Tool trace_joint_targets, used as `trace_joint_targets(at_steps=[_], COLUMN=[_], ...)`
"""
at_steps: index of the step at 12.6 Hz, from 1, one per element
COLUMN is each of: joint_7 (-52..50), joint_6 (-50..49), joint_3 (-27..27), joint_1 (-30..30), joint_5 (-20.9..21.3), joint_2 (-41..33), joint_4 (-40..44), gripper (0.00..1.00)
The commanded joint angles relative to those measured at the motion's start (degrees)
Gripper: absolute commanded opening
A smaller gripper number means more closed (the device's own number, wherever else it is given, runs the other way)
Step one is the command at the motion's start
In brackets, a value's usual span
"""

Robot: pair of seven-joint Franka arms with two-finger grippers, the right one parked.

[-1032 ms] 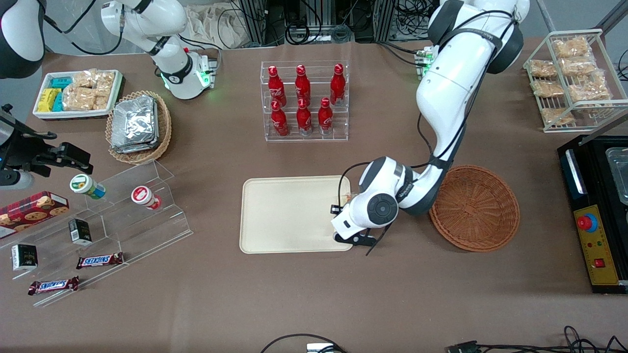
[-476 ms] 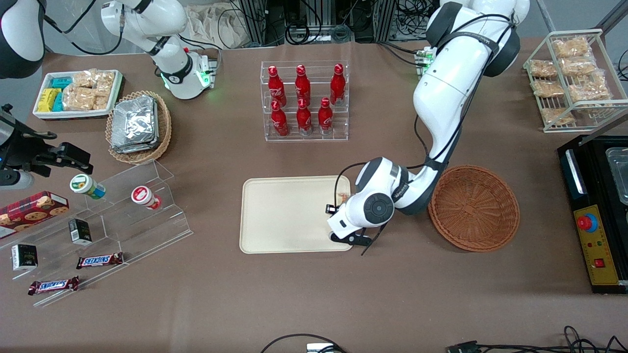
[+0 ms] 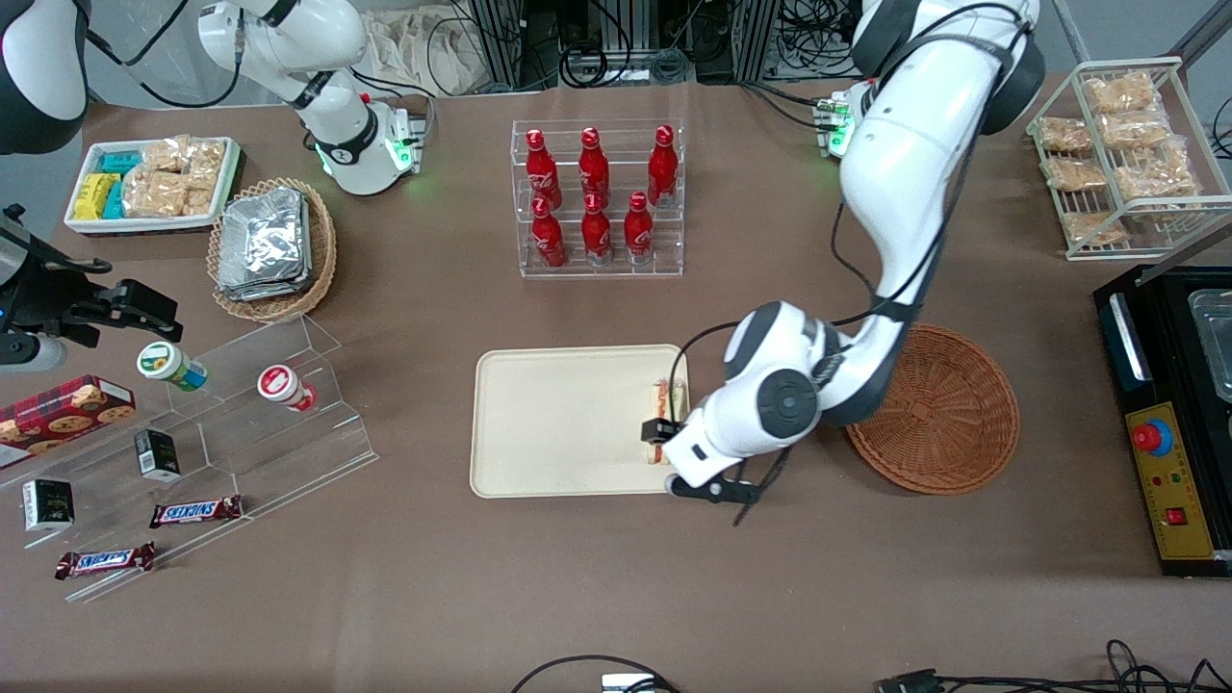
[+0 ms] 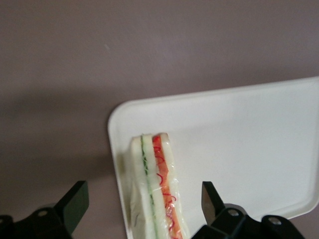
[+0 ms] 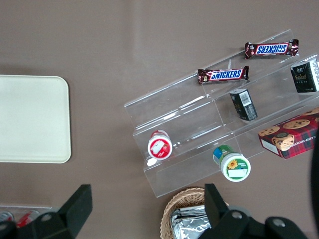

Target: Place sandwich from basket to tray

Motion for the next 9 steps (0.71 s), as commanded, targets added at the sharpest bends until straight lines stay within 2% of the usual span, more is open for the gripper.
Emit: trace_joint_targets(at_steps=[1,4,6,9], joint_7=[0.4,3.2,8.9,10.2], joint_6=[-6.8,-20.6,-25.5,-34.8], joint_3=[0.0,0.5,0.5,0.6], joint_1=[5.1,11.5,14.6,18.3], joint_5=[-0.3,2.3,7.5,8.4], joint_2=[-7.4,-15.0,-20.1,-26.6], joint_4=[-1.8,-2.1,-3.0,-3.0], gripper=[1.00,1.00,1.00,1.00])
